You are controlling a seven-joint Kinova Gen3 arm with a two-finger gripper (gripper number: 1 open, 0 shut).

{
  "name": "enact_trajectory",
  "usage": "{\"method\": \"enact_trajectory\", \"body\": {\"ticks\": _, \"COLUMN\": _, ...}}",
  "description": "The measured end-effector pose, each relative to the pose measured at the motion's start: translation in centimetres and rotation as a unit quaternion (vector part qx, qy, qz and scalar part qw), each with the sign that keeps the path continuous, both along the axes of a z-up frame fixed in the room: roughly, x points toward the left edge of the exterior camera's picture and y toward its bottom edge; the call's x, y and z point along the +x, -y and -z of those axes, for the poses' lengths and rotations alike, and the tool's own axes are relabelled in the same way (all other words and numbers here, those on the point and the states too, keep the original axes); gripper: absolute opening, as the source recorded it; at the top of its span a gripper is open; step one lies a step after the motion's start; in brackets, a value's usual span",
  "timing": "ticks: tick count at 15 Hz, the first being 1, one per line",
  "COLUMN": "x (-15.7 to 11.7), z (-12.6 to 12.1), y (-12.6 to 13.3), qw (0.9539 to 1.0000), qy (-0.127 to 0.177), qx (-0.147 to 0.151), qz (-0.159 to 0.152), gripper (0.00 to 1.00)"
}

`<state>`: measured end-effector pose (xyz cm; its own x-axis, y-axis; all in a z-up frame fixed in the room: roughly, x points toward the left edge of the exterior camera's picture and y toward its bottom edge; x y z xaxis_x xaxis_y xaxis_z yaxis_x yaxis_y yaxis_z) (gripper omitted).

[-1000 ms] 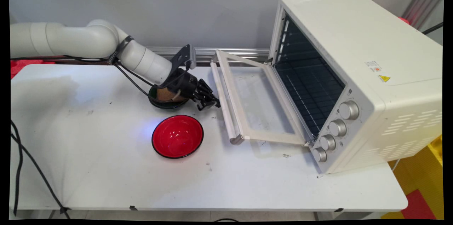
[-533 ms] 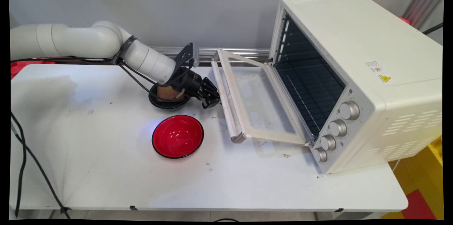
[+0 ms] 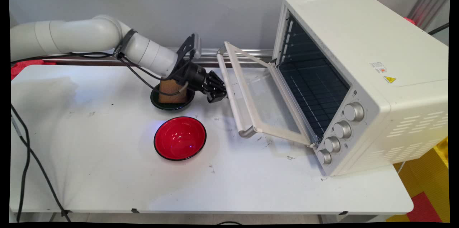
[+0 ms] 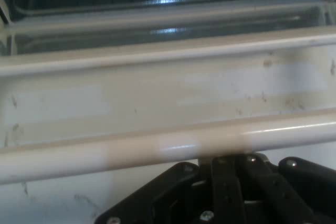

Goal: Close the oven

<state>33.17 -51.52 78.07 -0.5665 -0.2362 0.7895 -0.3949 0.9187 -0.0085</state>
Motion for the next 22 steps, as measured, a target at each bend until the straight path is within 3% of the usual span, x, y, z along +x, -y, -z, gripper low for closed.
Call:
{"method": "enact_trajectory", "body": {"ticks": 10, "x": -2.4, "z": -4.7, "y": 2.7, "qw": 0.9989, "qy": -0.037, "qx": -0.029, "qz": 0.005, "gripper": 0.0}}
{"method": "enact_trajectory", "body": {"ticks": 22, "x": -5.2, "z": -6.8, "y": 4.5, "qw": 0.9985, "qy": -0.047, "qx": -0.028, "qz": -0.006, "gripper": 0.0}}
